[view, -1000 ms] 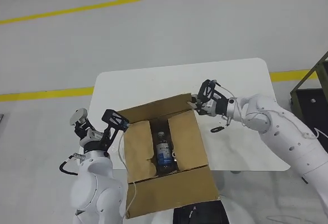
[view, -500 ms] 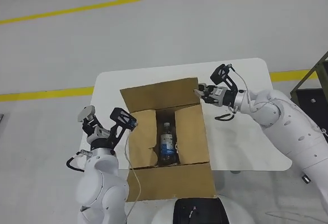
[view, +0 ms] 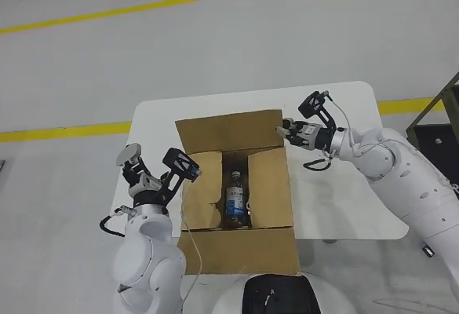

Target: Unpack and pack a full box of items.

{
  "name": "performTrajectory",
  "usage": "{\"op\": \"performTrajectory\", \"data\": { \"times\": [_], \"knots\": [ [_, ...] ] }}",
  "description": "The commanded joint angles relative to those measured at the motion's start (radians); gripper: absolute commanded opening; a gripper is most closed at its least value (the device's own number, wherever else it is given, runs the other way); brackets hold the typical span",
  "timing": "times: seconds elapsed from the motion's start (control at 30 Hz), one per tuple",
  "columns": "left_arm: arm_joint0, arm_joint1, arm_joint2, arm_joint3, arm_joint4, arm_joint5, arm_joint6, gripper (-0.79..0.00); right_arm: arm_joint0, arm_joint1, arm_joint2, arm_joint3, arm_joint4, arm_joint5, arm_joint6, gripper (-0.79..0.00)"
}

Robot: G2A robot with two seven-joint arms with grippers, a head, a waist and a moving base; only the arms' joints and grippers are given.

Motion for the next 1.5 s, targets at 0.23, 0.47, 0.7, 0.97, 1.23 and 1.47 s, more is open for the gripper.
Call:
{"op": "performTrajectory", "data": {
  "times": [0.23,0.47,0.7,0.97,1.23,1.47],
  "knots": [
    [0.0,0.0,0.0,0.0,0.0,0.0,0.0,0.0,-0.025,-0.002,0.005,-0.008,0.032,0.014,-0.017,-0.785],
    [0.0,0.0,0.0,0.0,0.0,0.0,0.0,0.0,-0.022,-0.01,0.016,0.059,0.148,0.04,0.042,-0.785],
    [0.0,0.0,0.0,0.0,0.0,0.0,0.0,0.0,0.013,-0.025,0.004,0.149,0.214,0.03,0.085,-0.785],
    [0.0,0.0,0.0,0.0,0.0,0.0,0.0,0.0,0.04,-0.038,-0.009,0.203,0.241,-0.007,0.105,0.0],
    [0.0,0.0,0.0,0.0,0.0,0.0,0.0,0.0,-0.023,-0.004,0.082,0.12,0.145,-0.04,0.01,0.0],
    [0.0,0.0,0.0,0.0,0.0,0.0,0.0,0.0,-0.26,0.057,0.26,-0.179,-0.077,0.048,-0.145,0.0]
  ]
}}
